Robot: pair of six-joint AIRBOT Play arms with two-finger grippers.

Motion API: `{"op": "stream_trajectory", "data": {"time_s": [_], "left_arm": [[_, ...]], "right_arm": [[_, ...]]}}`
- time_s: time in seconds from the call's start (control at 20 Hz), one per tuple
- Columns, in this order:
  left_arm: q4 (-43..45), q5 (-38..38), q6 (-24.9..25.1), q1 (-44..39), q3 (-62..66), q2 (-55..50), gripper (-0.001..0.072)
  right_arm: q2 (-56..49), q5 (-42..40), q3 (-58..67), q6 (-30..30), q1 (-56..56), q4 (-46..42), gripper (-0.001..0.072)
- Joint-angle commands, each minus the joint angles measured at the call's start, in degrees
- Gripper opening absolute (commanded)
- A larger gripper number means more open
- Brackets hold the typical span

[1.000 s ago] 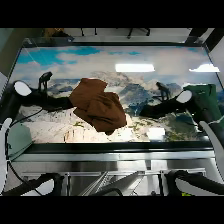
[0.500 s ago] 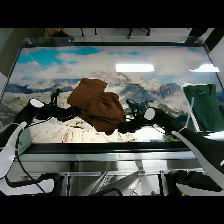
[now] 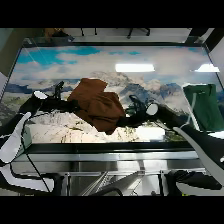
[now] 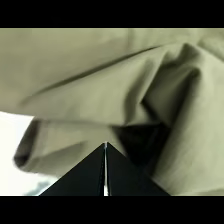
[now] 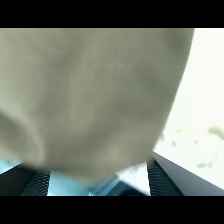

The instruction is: Fold the shirts.

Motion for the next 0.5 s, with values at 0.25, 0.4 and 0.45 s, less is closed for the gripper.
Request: {"op": "stream_trajectory", "data": {"time_s": [0.25,0.4,0.45], "left_arm": [[1.7,-9.8,0.5,9.3,0.9,-0.4,0.0608],[2.0,-6.6,0.5,9.9,0.9,-0.4,0.0668],[2.0,-4.7,0.5,9.4,0.9,-0.5,0.0668]], "right_arm": [[4.3,5.3,0.8,-2.1,-13.6,0.7,0.064],[0.8,5.1,0.8,-4.1,-13.6,4.8,0.0638],[-0.4,5.0,0.8,-6.1,-13.6,7.7,0.0638]]}}
